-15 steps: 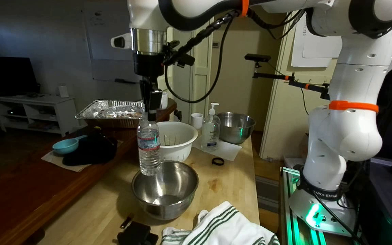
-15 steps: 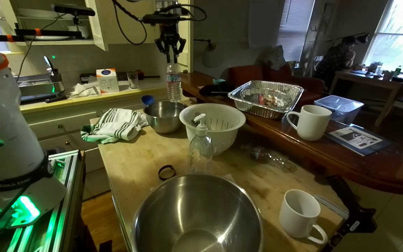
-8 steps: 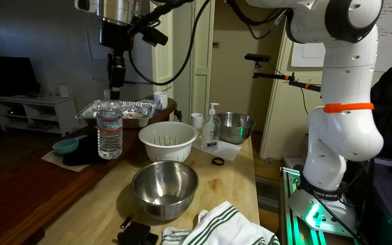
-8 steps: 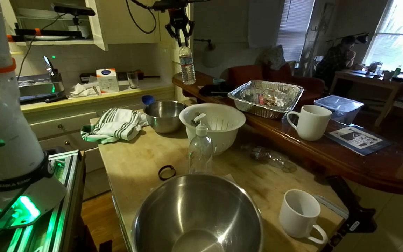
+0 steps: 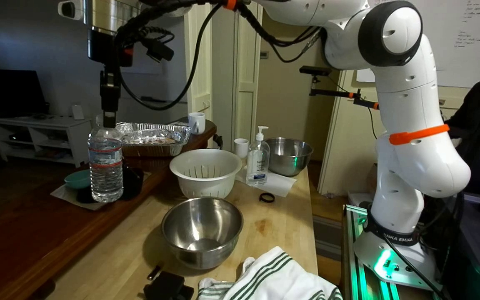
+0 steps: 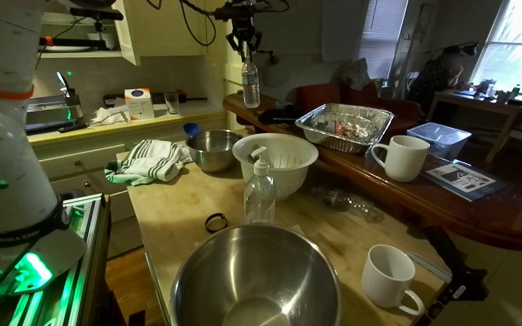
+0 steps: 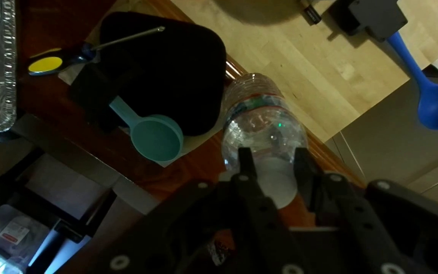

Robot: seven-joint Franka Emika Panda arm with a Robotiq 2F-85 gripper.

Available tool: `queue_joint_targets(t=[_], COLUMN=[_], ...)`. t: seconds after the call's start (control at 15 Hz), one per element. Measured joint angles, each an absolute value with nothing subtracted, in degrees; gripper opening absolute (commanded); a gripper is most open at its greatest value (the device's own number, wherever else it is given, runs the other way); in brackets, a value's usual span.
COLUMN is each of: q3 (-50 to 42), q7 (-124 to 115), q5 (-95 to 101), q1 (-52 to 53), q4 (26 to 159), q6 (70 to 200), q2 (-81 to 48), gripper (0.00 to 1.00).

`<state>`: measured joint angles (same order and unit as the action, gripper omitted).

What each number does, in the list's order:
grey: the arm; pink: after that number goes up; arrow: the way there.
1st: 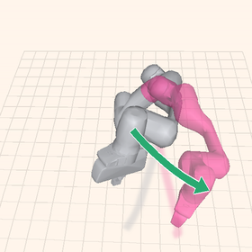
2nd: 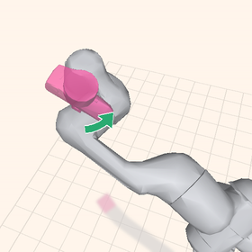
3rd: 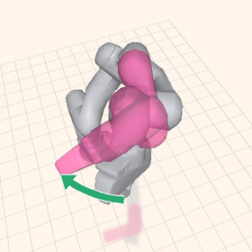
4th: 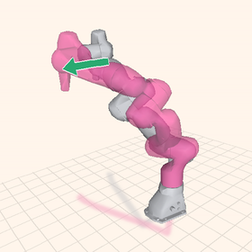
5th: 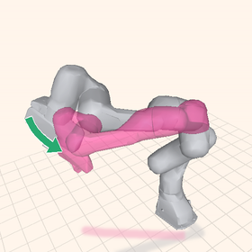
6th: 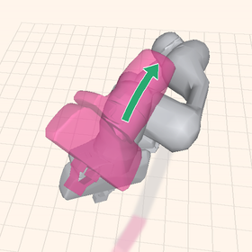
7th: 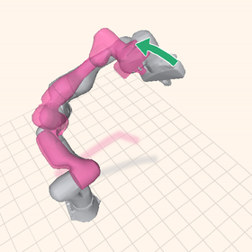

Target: Put the water bottle on the top part of the table

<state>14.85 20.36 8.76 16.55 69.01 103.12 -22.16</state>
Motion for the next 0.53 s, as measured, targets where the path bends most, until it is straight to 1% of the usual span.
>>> queue_joint_targets(t=[0.27,0.53], q3=[14.8,13.9], q7=[20.2,20.2], q5=[9.0,12.2], q1=[16.7,19.0], q4=[68.5,62.0], q6=[103.2,103.2], q2=[-23.2,-28.2], gripper=[0.08,0.08])
